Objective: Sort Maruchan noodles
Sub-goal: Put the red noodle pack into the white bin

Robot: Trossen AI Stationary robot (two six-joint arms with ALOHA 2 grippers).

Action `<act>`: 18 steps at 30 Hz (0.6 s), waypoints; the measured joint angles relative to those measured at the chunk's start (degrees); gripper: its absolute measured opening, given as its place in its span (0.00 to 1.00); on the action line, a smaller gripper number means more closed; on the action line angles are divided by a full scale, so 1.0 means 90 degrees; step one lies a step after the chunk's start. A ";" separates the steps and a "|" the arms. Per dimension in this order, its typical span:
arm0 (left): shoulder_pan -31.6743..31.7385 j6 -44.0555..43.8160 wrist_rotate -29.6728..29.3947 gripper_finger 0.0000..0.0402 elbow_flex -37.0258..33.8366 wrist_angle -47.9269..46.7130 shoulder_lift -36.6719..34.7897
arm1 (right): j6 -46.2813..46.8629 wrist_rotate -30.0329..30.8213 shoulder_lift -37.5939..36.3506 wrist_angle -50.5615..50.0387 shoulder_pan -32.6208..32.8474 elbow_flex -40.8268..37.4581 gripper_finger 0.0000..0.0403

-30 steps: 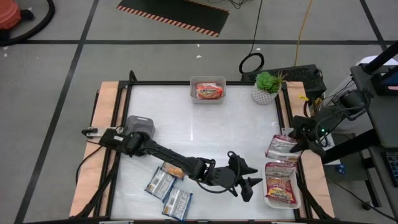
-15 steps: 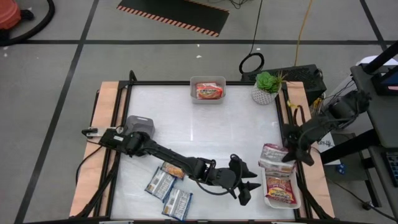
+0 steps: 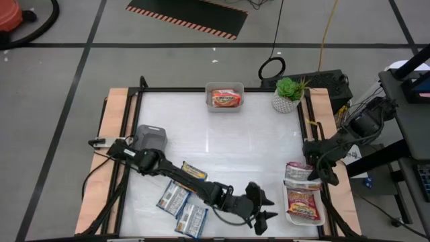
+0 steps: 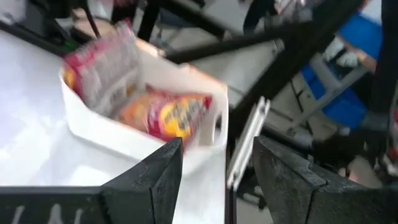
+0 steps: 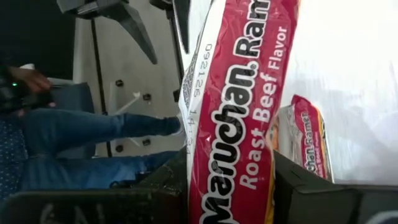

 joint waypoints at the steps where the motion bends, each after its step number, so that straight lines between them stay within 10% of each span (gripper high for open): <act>1: -0.0036 0.0033 0.0000 0.50 0.0000 0.0010 0.0025 | 0.0069 0.0001 0.0003 0.0000 0.0052 0.0000 0.27; 18: 0.0294 -0.0092 0.0006 0.70 0.0000 0.1319 0.0751 | -0.0031 0.0046 -0.0015 -0.0061 0.0571 0.0000 0.27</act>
